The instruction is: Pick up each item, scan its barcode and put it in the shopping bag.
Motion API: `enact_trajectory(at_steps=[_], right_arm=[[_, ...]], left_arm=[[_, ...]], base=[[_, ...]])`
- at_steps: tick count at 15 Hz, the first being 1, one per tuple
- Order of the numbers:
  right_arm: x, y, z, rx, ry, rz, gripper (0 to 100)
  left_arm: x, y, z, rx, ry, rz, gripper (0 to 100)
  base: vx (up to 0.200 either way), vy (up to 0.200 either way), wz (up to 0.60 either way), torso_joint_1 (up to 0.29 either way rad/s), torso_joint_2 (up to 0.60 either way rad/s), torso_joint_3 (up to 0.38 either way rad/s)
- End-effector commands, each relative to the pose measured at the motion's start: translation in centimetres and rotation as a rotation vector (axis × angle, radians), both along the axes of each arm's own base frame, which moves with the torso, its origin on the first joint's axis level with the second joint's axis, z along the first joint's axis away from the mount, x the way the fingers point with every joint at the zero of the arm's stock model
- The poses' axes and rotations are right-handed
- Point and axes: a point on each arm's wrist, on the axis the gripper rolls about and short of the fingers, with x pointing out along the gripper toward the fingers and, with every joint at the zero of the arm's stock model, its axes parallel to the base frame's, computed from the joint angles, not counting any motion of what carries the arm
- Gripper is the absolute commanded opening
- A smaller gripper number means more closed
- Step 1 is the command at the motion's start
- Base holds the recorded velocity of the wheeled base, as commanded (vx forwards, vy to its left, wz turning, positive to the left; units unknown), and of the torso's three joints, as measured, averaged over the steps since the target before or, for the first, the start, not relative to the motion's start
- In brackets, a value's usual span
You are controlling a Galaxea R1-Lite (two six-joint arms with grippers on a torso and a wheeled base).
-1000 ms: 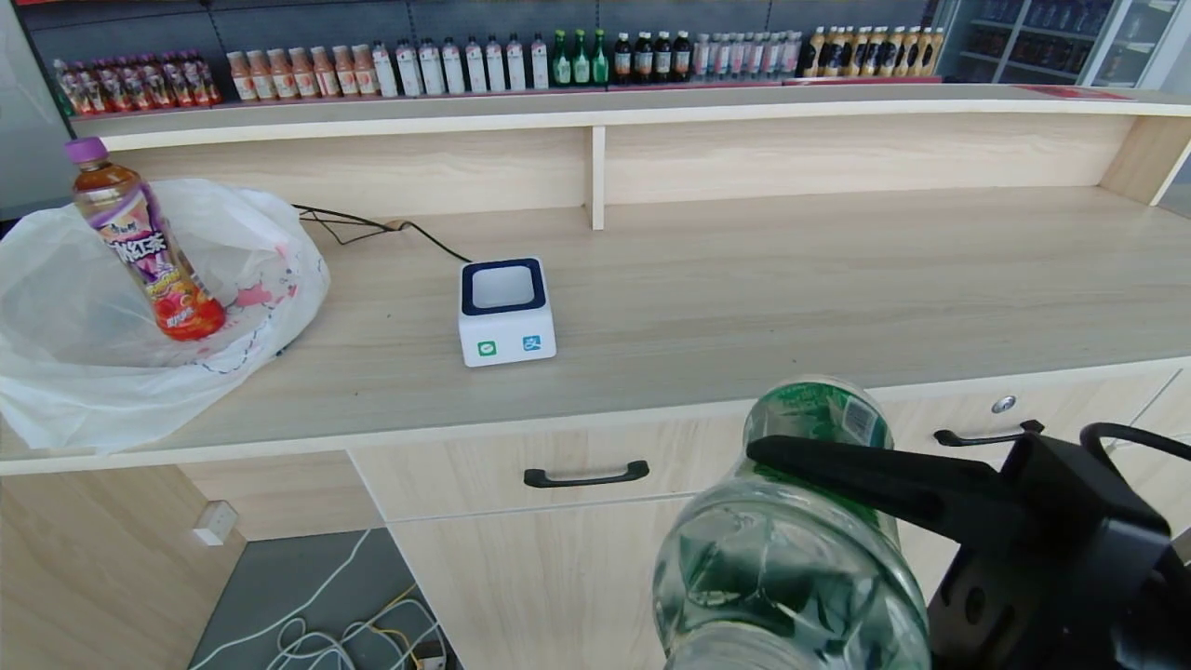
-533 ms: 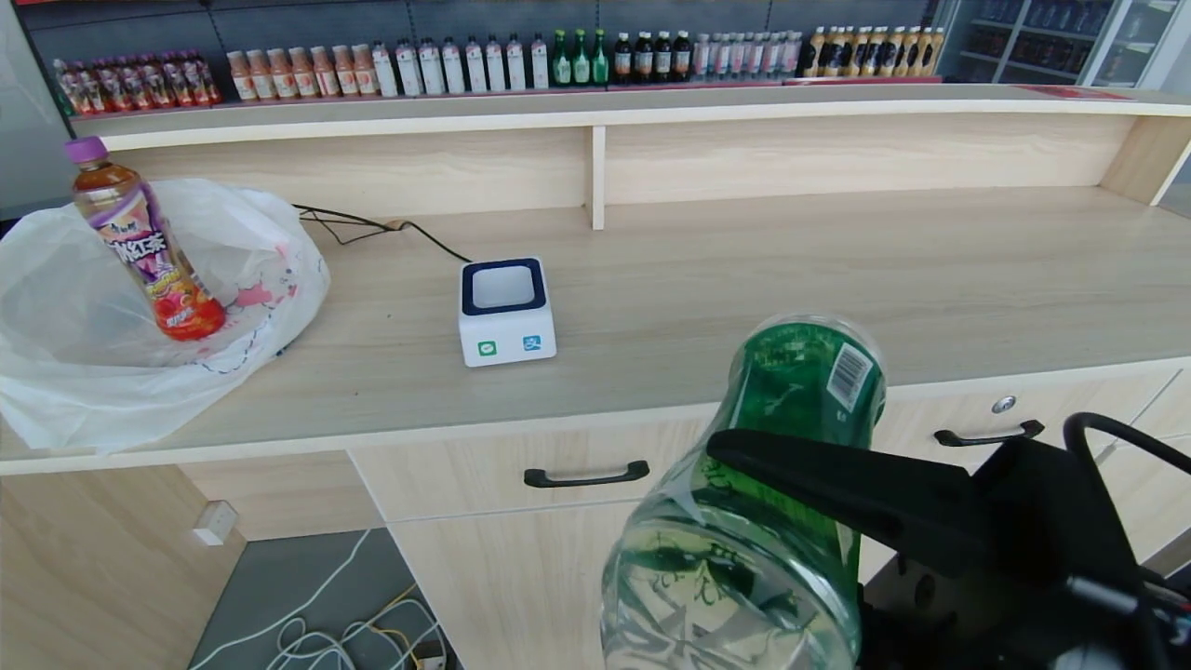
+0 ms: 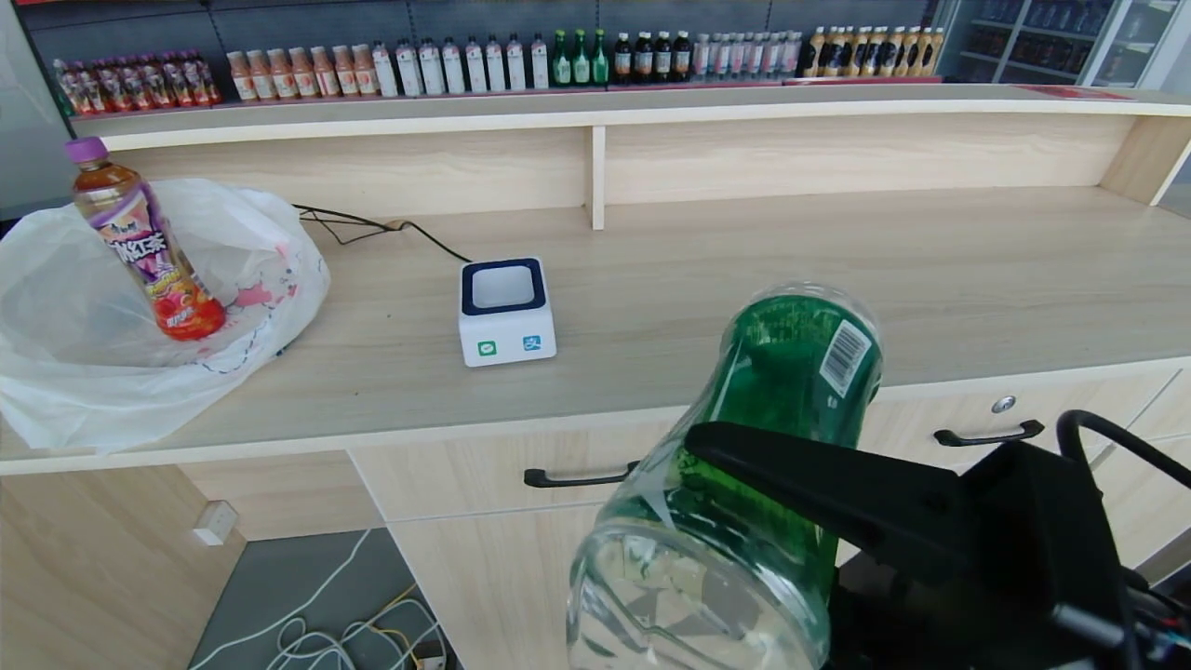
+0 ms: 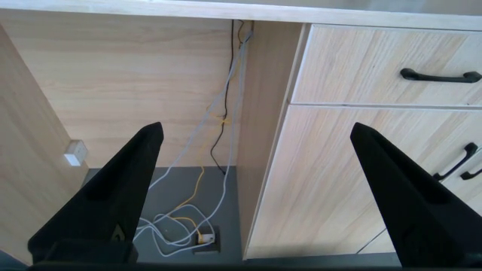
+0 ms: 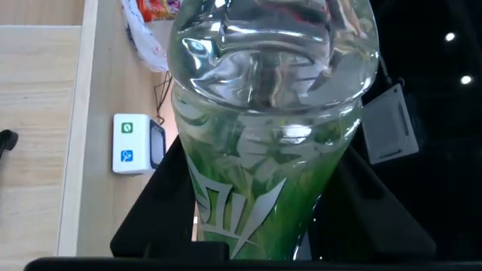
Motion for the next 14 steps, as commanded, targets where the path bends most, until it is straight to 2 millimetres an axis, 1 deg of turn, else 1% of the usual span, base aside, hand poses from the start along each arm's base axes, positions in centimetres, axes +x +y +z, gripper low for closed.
enact_trajectory(at_steps=[1,3,9,14], right_arm=[[-0.4,1.6,-1.1,-0.015,-0.006,0.042,0],[-0.7,2.4,-1.2,0.013,-0.068,0.046,0],[-1.6,3.0,-1.4,0.009,-0.069,0.061,0],[-1.9,3.2,-1.5,0.007,-0.068,0.076,0]], left_arm=[[0.0,0.0,0.0,-0.001,0.0,0.001,100],[0.0,0.0,0.0,-0.001,0.0,0.0,100],[0.0,0.0,0.0,-0.001,0.0,0.001,100],[0.0,0.0,0.0,-0.001,0.0,0.001,100]], base=[[0.0,0.0,0.0,0.0,0.0,0.0],[0.0,0.0,0.0,0.0,0.0,0.0],[0.0,0.0,0.0,0.0,0.0,0.0],[0.0,0.0,0.0,0.0,0.0,0.0]])
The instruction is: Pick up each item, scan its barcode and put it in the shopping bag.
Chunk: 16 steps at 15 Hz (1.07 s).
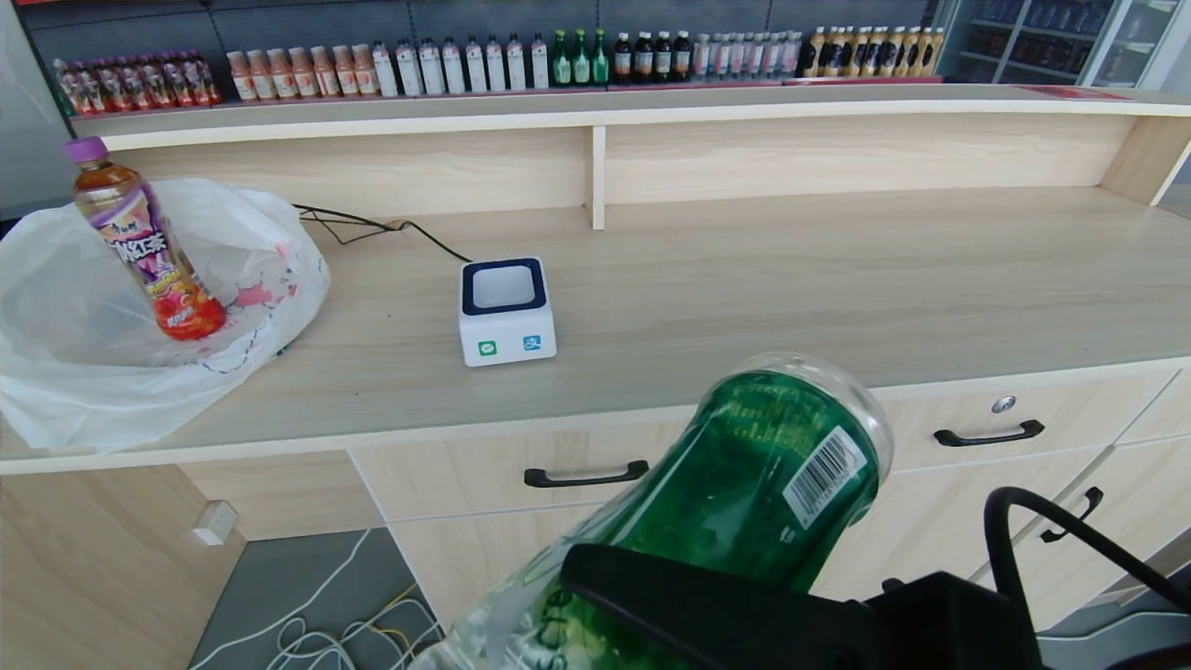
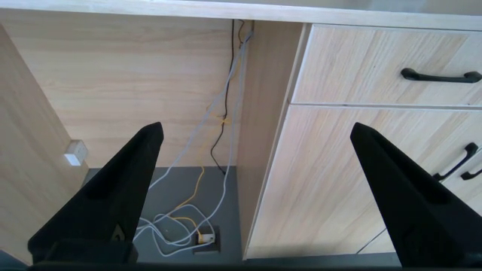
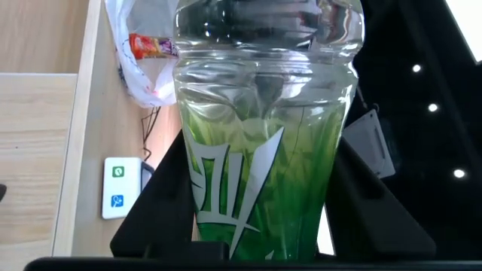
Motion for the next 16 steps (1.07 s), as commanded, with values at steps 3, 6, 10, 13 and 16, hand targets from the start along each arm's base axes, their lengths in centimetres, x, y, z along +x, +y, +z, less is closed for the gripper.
enact_trajectory(at_steps=[3,6,10,13,16], right_arm=[[-0.21,0.13,-0.06,-0.002,0.001,0.01,0],[-0.22,0.2,-0.13,-0.005,0.002,0.012,0],[-0.32,0.03,-0.3,0.017,0.044,0.027,0],[-0.02,-0.23,-0.57,0.069,0.139,0.043,0],[0.16,-0.4,0.12,0.159,0.125,0.014,0]], left_arm=[[0.0,0.0,0.0,0.0,0.0,0.0,100],[0.0,0.0,0.0,0.0,0.0,0.0,100],[0.0,0.0,0.0,0.0,0.0,0.0,100],[0.0,0.0,0.0,0.0,0.0,0.0,100],[0.0,0.0,0.0,0.0,0.0,0.0,100]], base=[[0.0,0.0,0.0,0.0,0.0,0.0],[0.0,0.0,0.0,0.0,0.0,0.0],[0.0,0.0,0.0,0.0,0.0,0.0],[0.0,0.0,0.0,0.0,0.0,0.0],[0.0,0.0,0.0,0.0,0.0,0.0]])
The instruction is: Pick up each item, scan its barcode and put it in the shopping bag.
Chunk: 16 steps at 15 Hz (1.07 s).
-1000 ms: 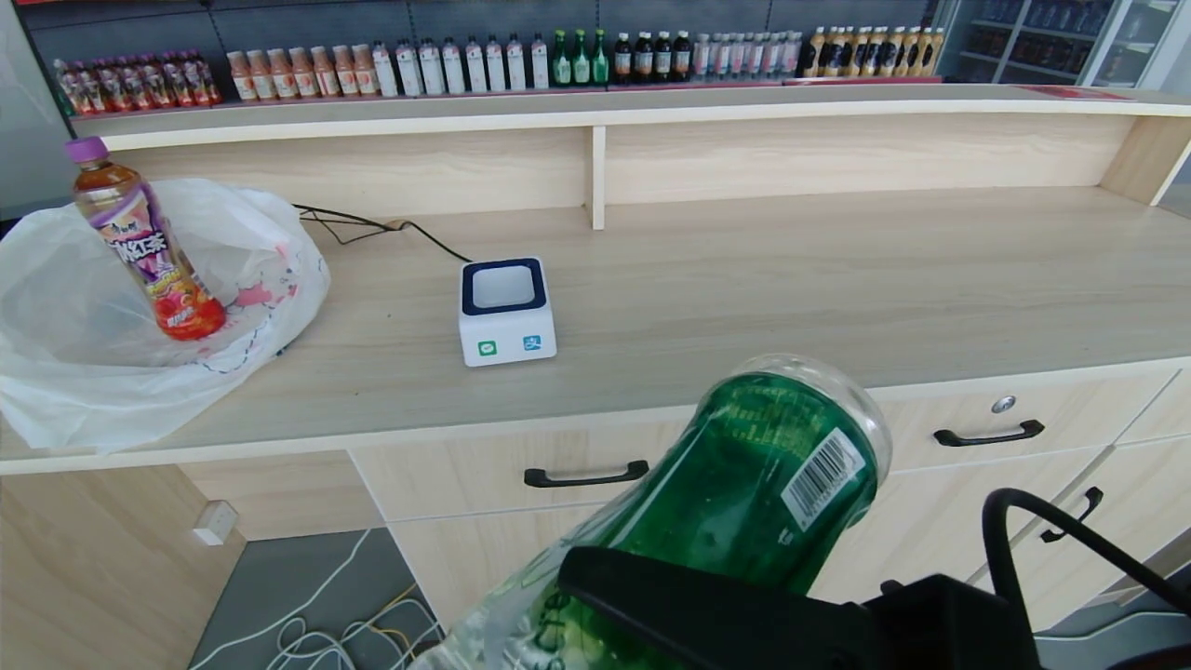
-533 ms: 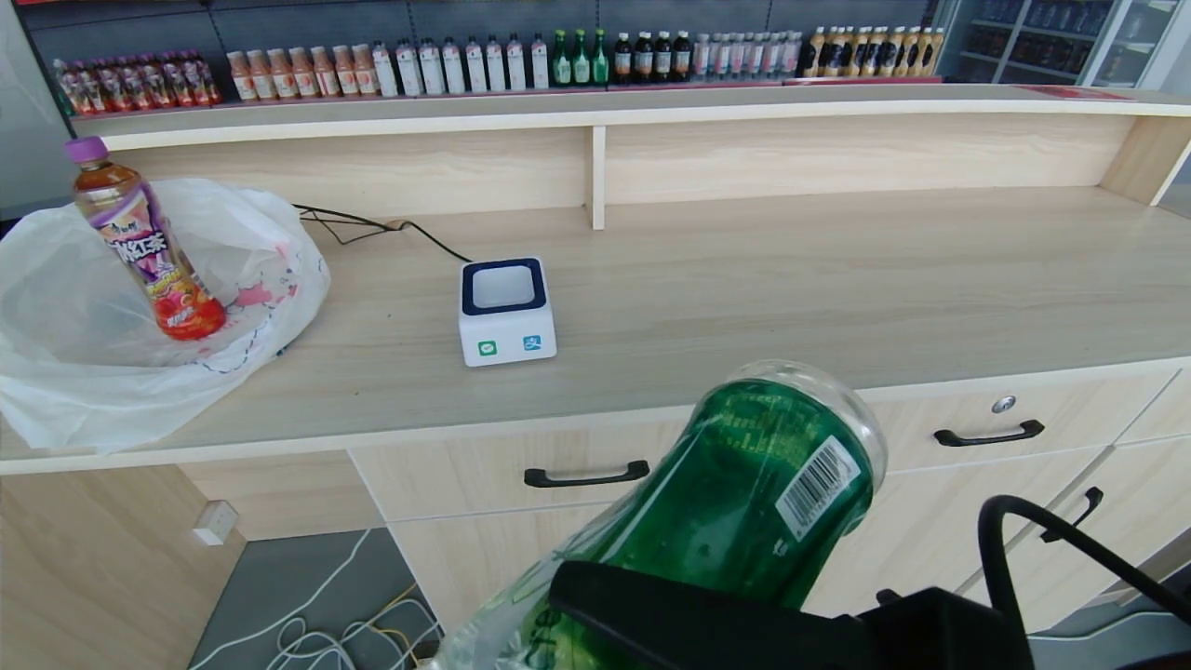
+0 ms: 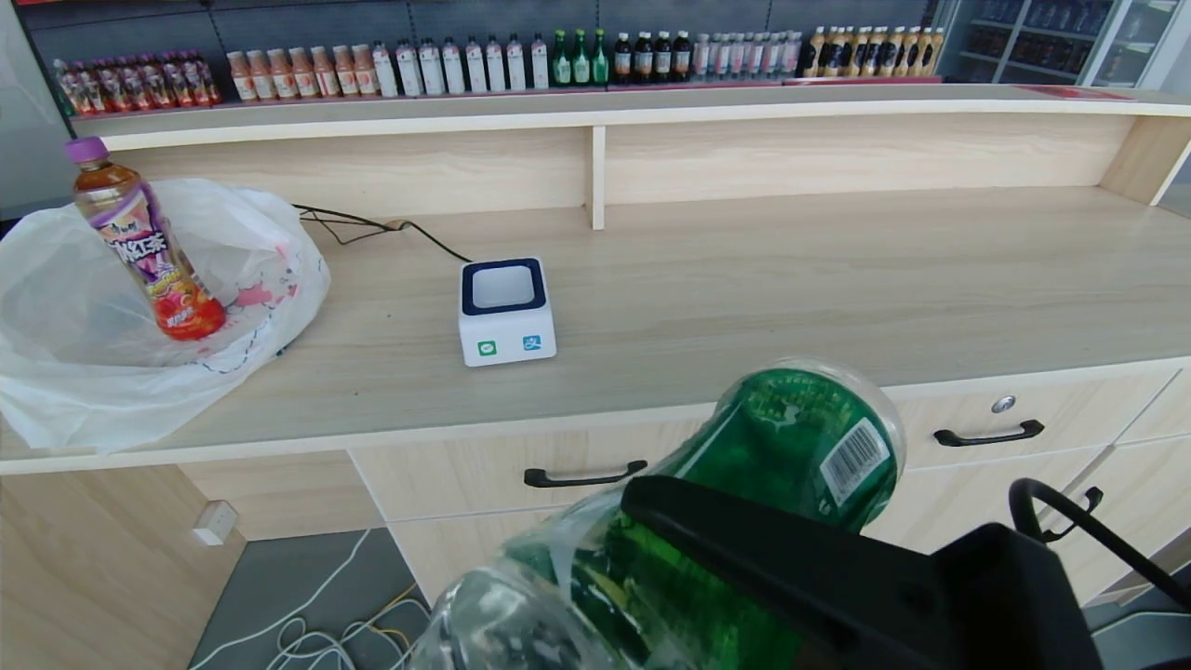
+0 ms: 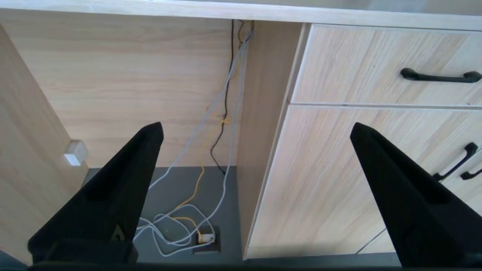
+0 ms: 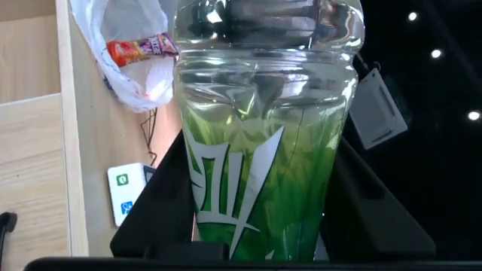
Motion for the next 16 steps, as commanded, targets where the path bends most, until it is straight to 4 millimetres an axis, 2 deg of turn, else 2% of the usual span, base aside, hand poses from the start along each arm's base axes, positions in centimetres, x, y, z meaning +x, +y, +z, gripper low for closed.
enact_trajectory(at_steps=[1,3,4,8,10,13,16], right_arm=[[0.2,0.1,-0.2,0.014,0.04,-0.011,0],[0.3,0.2,-1.5,0.037,0.247,0.057,0],[0.3,0.1,-1.6,0.052,0.294,0.077,0],[1.3,0.6,-1.8,0.118,0.452,0.108,0],[1.8,0.3,-1.6,0.142,0.468,0.095,0],[1.7,0.2,-2.4,0.153,0.571,0.128,0],[2.3,0.6,-1.6,0.29,0.734,0.162,0]], left_arm=[[0.0,0.0,0.0,-0.001,0.0,0.0,100],[0.0,0.0,0.0,-0.001,0.0,0.0,100],[0.0,0.0,0.0,-0.001,0.0,0.0,100],[0.0,0.0,0.0,-0.001,0.0,0.0,100],[0.0,0.0,0.0,-0.001,0.0,0.0,100],[0.0,0.0,0.0,-0.001,0.0,-0.001,100],[0.0,0.0,0.0,-0.001,0.0,0.0,100]], base=[[0.0,0.0,0.0,0.0,0.0,0.0],[0.0,0.0,0.0,0.0,0.0,0.0],[0.0,0.0,0.0,0.0,0.0,0.0],[0.0,0.0,0.0,0.0,0.0,0.0],[0.0,0.0,0.0,0.0,0.0,0.0],[0.0,0.0,0.0,0.0,0.0,0.0],[0.0,0.0,0.0,0.0,0.0,0.0]])
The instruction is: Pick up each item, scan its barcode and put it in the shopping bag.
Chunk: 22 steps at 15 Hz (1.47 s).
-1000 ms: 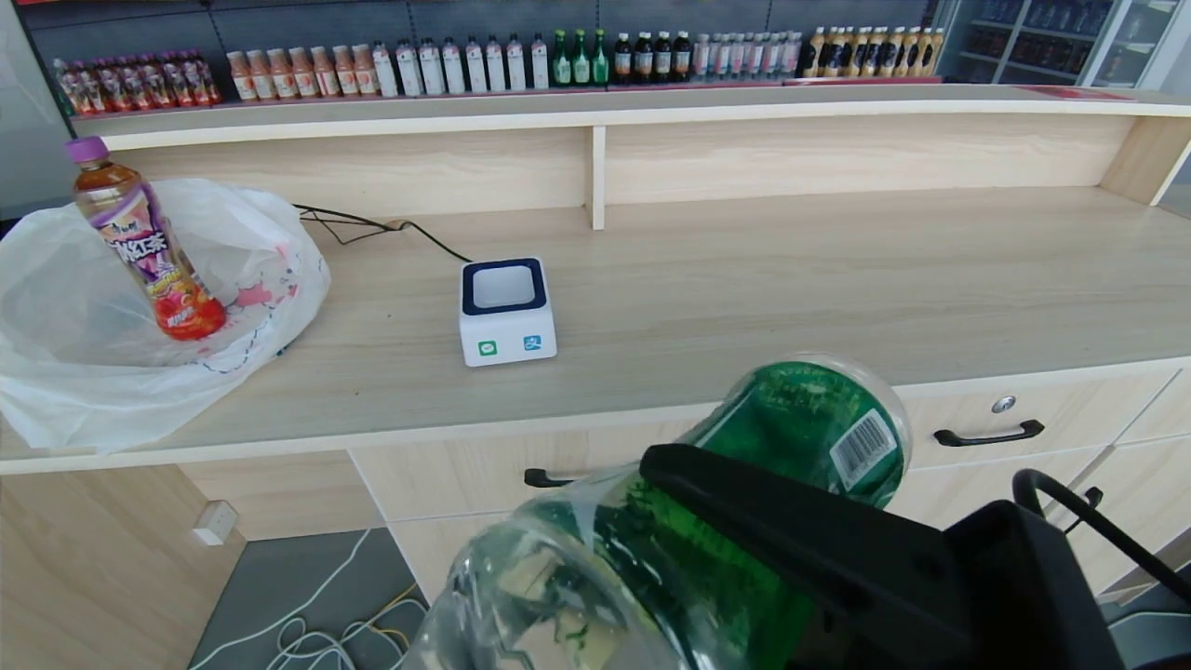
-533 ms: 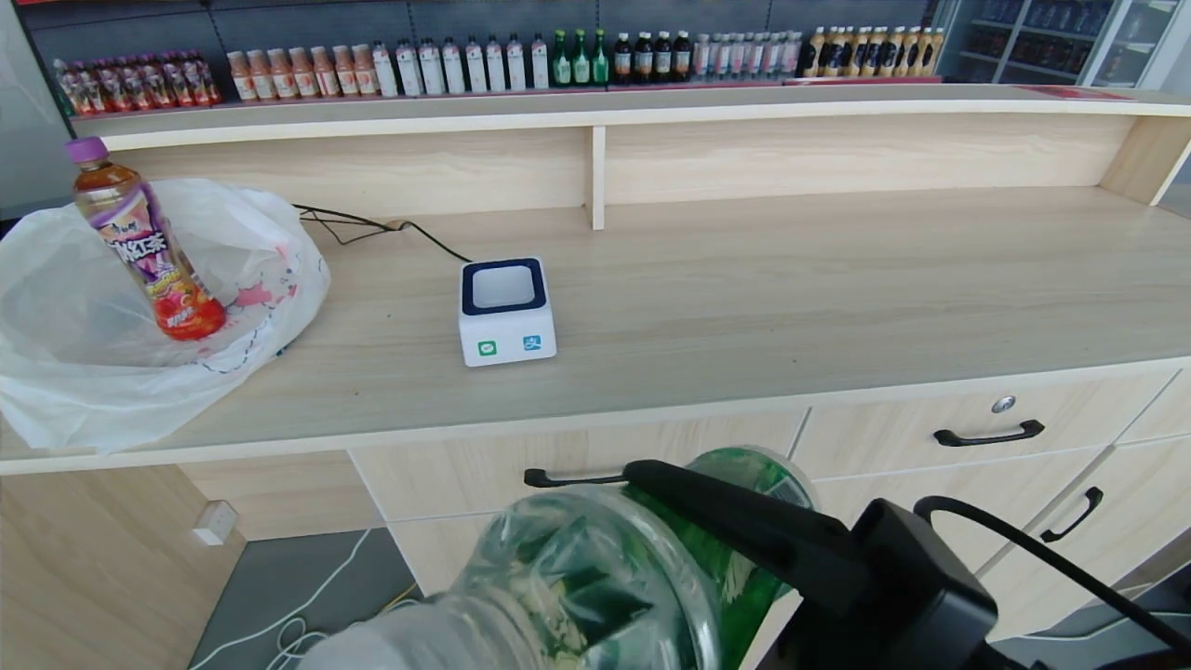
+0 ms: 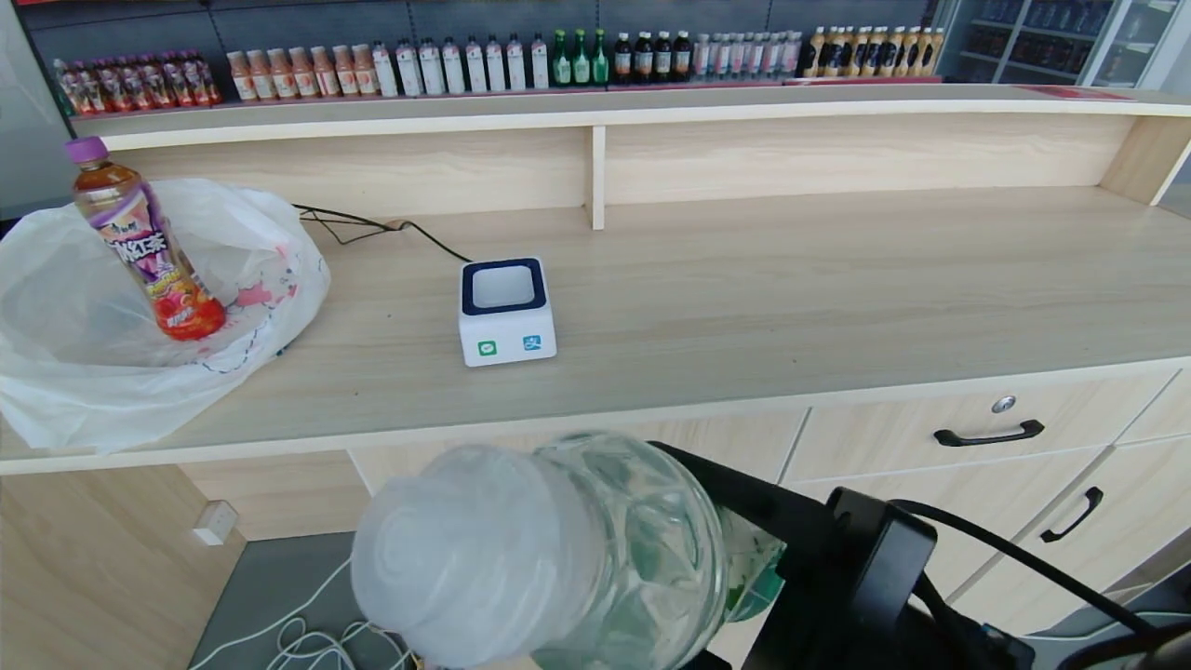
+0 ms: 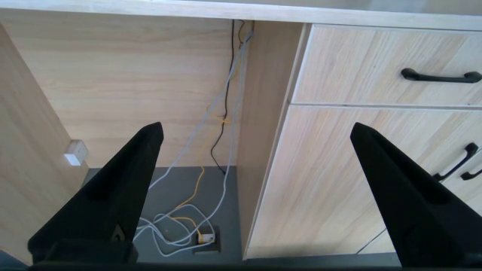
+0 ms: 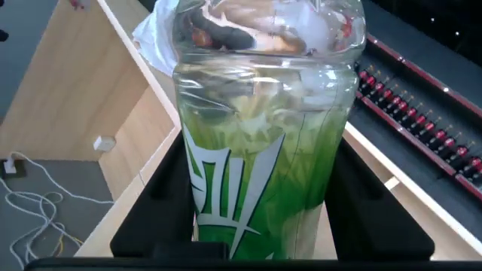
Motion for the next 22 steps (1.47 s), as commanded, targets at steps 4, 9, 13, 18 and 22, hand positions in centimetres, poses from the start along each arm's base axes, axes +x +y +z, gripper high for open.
enact_trajectory(at_steps=[4,9,13,18,22], right_arm=[[1.5,1.9,1.3,0.206,0.216,-0.003,0],[6.5,-0.7,3.0,0.526,0.4,-0.259,0],[10.4,-4.8,4.1,0.682,0.384,-0.41,0],[12.1,-5.6,3.4,0.75,0.44,-0.424,0],[13.7,-6.7,5.5,0.862,0.391,-0.417,0]], left_arm=[[0.0,0.0,0.0,-0.001,0.0,0.001,100],[0.0,0.0,0.0,-0.001,0.0,-0.001,100],[0.0,0.0,0.0,-0.001,0.0,0.001,100],[0.0,0.0,0.0,0.004,0.0,-0.001,100],[0.0,0.0,0.0,0.001,0.0,0.001,100]], base=[[0.0,0.0,0.0,0.0,0.0,0.0],[0.0,0.0,0.0,0.0,0.0,0.0],[0.0,0.0,0.0,0.0,0.0,0.0],[0.0,0.0,0.0,0.0,0.0,0.0],[0.0,0.0,0.0,0.0,0.0,0.0]])
